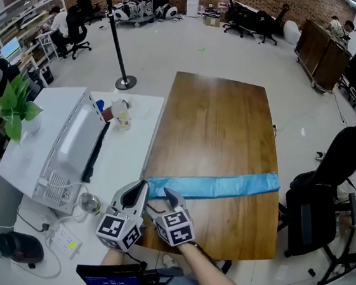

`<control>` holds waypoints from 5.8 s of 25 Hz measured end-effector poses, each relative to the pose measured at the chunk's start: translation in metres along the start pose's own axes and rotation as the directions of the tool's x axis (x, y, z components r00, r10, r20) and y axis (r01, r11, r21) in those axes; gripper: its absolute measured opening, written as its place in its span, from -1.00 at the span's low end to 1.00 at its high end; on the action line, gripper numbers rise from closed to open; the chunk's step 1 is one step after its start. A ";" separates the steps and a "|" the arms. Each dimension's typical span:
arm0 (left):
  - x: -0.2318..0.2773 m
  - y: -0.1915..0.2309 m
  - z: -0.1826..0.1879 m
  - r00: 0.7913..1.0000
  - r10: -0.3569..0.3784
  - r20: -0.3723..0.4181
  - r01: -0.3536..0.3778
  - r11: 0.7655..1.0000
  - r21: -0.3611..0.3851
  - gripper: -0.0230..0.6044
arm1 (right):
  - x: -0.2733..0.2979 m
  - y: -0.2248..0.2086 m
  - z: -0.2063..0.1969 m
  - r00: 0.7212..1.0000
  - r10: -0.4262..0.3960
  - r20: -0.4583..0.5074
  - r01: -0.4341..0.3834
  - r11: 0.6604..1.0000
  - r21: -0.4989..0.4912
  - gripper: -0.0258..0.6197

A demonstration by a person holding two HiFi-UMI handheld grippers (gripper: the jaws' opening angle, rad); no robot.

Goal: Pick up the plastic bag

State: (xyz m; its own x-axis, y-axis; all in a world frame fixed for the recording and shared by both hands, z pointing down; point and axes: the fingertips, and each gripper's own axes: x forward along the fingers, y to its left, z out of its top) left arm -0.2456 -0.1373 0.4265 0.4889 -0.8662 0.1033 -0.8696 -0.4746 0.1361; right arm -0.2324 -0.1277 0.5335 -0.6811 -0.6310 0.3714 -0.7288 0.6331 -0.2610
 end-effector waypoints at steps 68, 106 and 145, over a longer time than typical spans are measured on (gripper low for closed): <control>0.106 -0.048 -0.136 0.925 0.137 -0.354 -0.138 0.990 0.023 -0.88 | -0.234 -0.344 -0.006 0.868 -0.494 0.042 0.495 0.868 -0.022 -0.96; 0.098 -0.008 -0.202 0.728 0.153 -0.669 -0.131 0.988 0.083 -0.87 | -0.245 -0.370 -0.103 0.786 -0.507 -0.353 0.515 0.853 -0.077 -0.96; 0.098 -0.081 -0.096 0.922 -0.090 -0.375 0.112 0.993 0.037 -0.87 | -0.260 -0.272 -0.027 0.872 -0.488 -0.026 0.489 0.873 -0.004 -0.96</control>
State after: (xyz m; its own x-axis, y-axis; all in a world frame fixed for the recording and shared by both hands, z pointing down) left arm -0.1207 -0.1686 0.5201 0.5553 -0.6974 0.4530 -0.8113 -0.5741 0.1106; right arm 0.1448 -0.1240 0.5324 -0.2362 -0.8477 0.4750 -0.9683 0.2460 -0.0426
